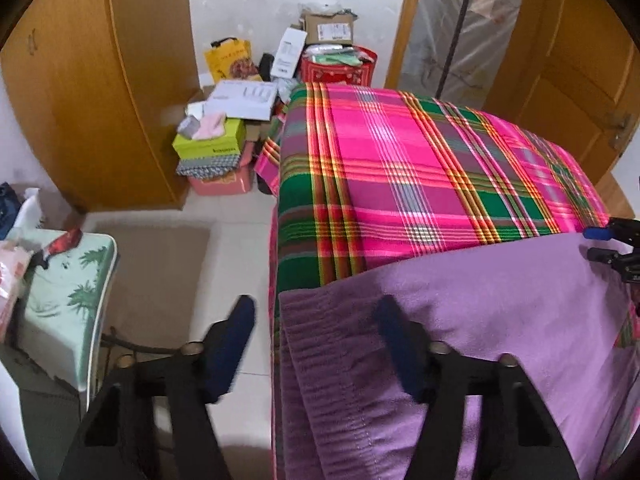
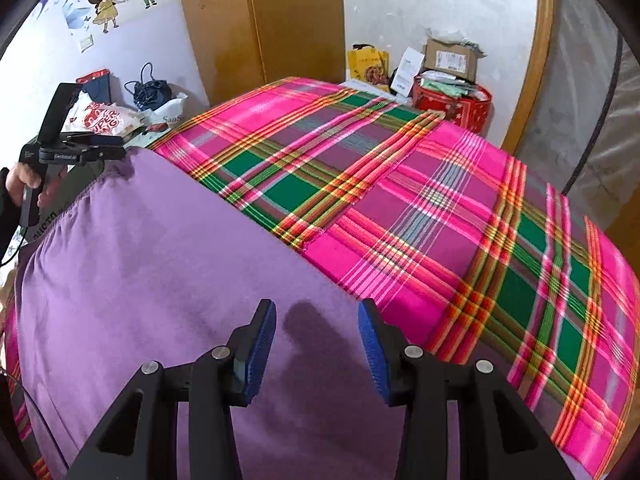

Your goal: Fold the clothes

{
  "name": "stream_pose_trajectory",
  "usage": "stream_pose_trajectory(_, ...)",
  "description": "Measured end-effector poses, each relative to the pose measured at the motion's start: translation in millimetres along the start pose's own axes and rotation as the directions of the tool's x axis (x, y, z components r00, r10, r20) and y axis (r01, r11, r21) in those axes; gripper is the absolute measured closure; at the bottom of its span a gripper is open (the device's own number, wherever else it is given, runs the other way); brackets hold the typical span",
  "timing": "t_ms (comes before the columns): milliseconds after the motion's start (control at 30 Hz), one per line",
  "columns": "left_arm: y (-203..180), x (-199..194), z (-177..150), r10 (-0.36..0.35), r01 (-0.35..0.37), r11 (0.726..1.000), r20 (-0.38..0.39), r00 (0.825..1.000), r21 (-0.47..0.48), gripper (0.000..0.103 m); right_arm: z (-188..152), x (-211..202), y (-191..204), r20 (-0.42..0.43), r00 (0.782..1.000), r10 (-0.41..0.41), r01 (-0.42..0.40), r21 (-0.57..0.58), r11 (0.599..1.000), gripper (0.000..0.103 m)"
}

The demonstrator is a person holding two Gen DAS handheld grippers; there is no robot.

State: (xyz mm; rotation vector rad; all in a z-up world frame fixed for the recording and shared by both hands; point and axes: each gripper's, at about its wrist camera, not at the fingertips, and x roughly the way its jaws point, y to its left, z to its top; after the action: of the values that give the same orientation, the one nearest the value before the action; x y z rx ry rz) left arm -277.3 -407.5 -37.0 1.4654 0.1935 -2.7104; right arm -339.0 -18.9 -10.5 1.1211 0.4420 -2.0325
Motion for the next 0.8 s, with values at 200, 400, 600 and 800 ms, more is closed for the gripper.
stream_pose_trajectory(200, -0.5, 13.3, 1.5, 0.0, 0.0, 1.0, -0.02, 1.0, 0.016, 0.064, 2.8, 11.3, -8.4, -0.028, 0.999, 0.03, -0.031, -0.026, 0.999, 0.059)
stream_pose_trajectory(400, 6.2, 18.7, 5.2, -0.026, 0.026, 1.0, -0.031, 0.999, -0.006, 0.058, 6.8, 14.6, -18.3, -0.035, 0.996, 0.079, -0.08, -0.021, 0.997, 0.059)
stream_pose_trajectory(600, 2.5, 20.8, 6.7, -0.029, 0.029, 0.999, -0.012, 1.0, 0.022, 0.071, 6.5, 14.0, -15.6, -0.054, 0.996, 0.075, -0.078, -0.054, 0.995, 0.085)
stream_pose_trajectory(800, -12.5, 10.3, 1.4, 0.04, -0.044, 0.996, 0.052, 0.998, 0.082, 0.075, 4.7, 7.9, -6.7, -0.022, 0.999, 0.044, -0.045, -0.086, 0.995, 0.099)
